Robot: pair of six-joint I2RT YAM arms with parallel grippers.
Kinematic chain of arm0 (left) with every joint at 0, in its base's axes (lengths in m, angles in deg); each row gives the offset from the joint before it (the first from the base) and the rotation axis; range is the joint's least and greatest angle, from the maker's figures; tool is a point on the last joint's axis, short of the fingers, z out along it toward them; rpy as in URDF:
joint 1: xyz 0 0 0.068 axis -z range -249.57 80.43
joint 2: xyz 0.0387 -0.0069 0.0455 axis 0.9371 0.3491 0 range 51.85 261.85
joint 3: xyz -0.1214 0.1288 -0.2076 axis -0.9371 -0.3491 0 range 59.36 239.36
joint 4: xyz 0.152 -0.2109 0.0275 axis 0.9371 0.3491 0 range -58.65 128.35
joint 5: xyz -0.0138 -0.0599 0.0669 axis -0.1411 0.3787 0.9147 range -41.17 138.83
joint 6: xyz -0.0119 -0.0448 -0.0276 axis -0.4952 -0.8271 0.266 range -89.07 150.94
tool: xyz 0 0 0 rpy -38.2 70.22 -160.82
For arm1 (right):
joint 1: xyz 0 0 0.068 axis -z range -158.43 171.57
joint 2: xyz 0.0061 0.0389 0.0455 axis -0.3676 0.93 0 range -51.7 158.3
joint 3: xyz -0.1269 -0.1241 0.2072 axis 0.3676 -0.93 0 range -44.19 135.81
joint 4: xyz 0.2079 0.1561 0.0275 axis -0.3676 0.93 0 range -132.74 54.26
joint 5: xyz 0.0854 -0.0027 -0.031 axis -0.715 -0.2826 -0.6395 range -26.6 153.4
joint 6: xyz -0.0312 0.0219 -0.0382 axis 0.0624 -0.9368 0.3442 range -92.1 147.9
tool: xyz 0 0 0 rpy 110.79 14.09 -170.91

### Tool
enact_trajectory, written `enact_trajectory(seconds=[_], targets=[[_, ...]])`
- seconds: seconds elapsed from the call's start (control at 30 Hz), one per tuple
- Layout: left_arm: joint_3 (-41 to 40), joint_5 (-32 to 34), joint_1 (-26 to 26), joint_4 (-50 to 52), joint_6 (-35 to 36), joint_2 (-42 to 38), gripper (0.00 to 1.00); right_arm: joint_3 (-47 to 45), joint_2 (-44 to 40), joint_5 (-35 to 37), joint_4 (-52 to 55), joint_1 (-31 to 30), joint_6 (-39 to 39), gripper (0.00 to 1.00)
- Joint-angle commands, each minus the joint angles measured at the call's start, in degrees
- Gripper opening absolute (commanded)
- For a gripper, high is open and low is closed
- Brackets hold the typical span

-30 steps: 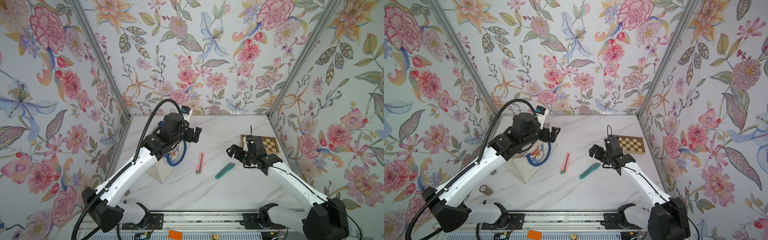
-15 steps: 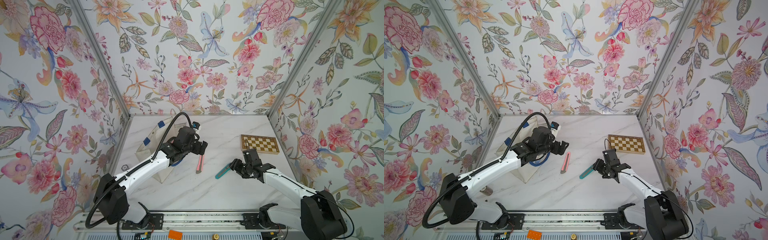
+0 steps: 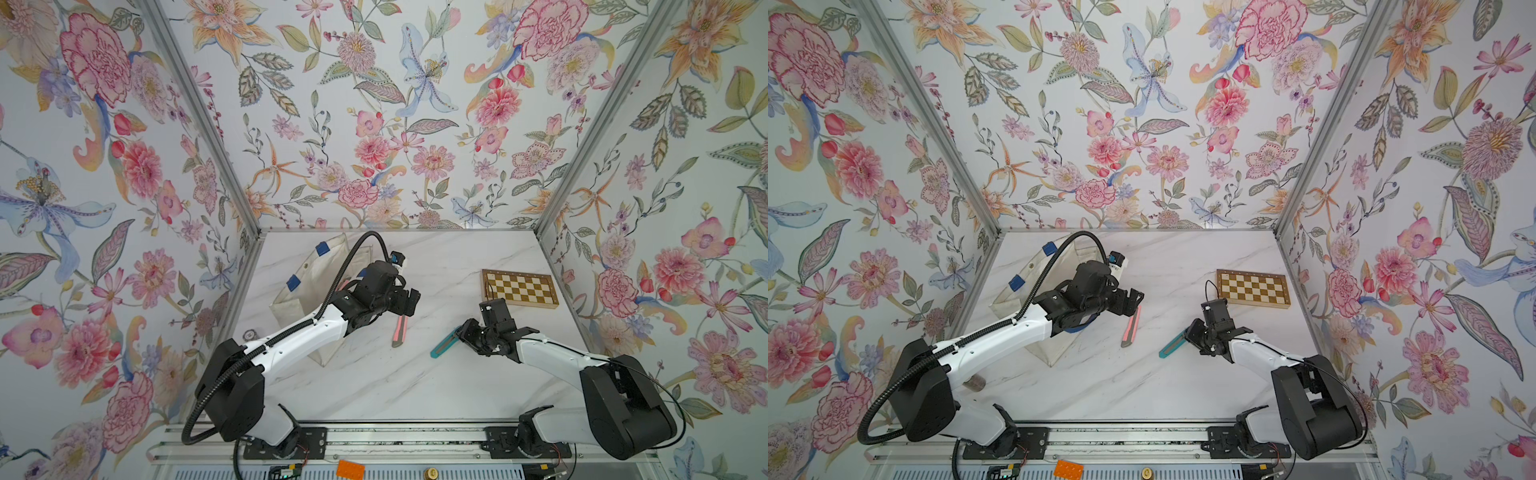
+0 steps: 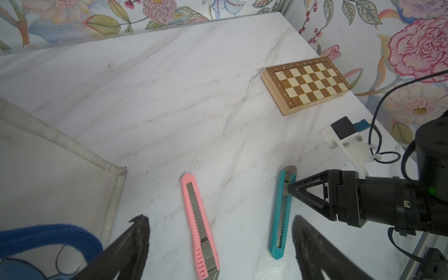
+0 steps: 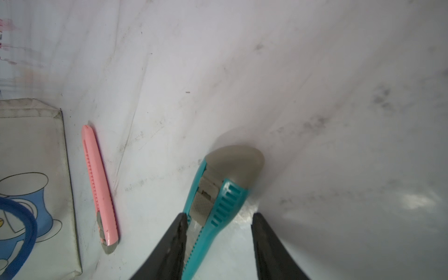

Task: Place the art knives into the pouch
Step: Pick up the utility knife at the center of the board.

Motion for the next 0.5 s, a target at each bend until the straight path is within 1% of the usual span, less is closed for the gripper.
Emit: enact_trajectory(seconds=[0.0,0.07,0.13,0.23,0.37,0.47], targets=[[1.1,-0.3,0.5,1.5,-0.7,1.6,0.92,-0.2,0.9,2.2,-0.8,0.3,-0.6,0.46],[2.2,0.4,0.5,3.9,0.2,2.3,0.92,-0.3,0.9,2.5,-1.3,0.6,-0.4,0.45],[3.4,2.5,0.5,6.6,1.1,2.5,0.93,-0.2,1.0,3.1,-1.6,0.7,-0.2,0.45],[3.6,4.7,0.5,7.8,1.8,2.2,0.93,0.2,1.7,3.6,-1.6,0.9,-0.2,0.43],[3.4,4.7,0.5,7.6,1.5,2.5,0.94,1.2,3.8,3.1,-1.6,1.0,1.1,0.42],[3.5,4.9,0.5,7.7,1.3,2.6,0.94,3.1,6.1,2.9,0.6,0.9,2.5,0.42]])
